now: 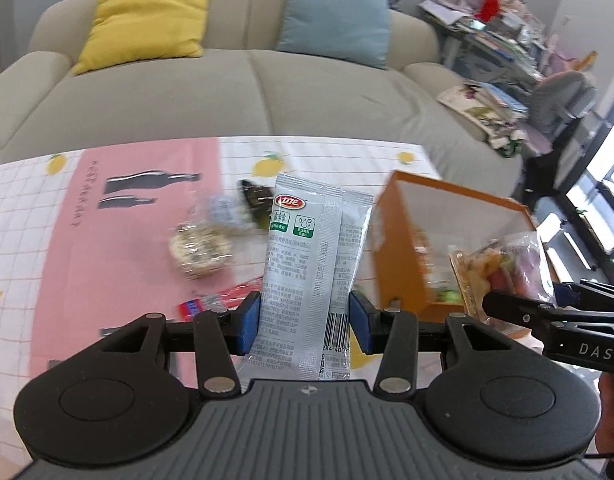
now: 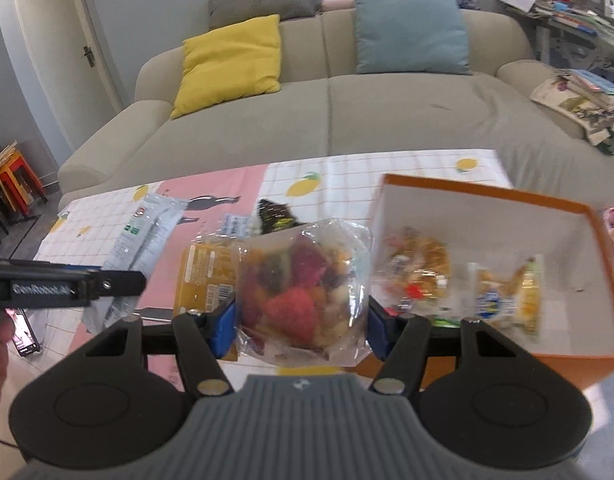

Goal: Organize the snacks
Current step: 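Carry both items over the orange box and open both tools to drop them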

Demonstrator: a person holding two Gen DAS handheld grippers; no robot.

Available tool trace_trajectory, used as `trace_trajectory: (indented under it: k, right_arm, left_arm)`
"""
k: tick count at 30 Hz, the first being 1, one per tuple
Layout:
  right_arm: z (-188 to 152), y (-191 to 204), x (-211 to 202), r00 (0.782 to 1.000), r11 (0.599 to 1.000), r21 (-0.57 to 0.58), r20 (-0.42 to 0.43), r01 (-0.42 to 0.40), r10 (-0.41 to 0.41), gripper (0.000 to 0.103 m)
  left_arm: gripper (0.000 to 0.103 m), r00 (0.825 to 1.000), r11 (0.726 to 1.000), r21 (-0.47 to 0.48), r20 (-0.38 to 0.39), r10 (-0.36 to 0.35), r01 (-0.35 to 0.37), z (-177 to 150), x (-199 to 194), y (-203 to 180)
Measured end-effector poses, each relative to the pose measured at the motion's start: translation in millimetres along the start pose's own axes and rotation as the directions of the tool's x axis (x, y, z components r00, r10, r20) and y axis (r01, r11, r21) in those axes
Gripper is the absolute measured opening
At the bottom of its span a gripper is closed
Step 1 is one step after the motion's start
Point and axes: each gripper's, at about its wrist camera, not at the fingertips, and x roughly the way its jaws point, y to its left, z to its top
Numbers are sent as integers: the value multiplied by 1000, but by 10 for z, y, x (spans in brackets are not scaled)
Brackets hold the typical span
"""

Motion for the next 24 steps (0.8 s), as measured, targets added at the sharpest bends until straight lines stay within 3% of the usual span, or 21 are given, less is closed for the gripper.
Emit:
trace_trajectory:
  k: [6,14,17,24]
  right_arm:
    - [102,-540,-369,998,997,50,-13,54,-54,61]
    - [424,-1307,-507,990,981,149,-94,121,-108,61]
    - [503,-1506,-410,980,978,146,-155,149,-126,61]
    - [529,-1837,132,934,972,128,-327,196,-145,61]
  left_arm:
    - [53,993,991,60,-25,-118,119,244,59,-470]
    - [53,958,956,123,-140,-249,266,619,522,-1141]
    - [53,945,945,146,-201,-260,291,666,797,-1404]
    - [53,916,945,162,-336,-219,285,628,1509,-1703]
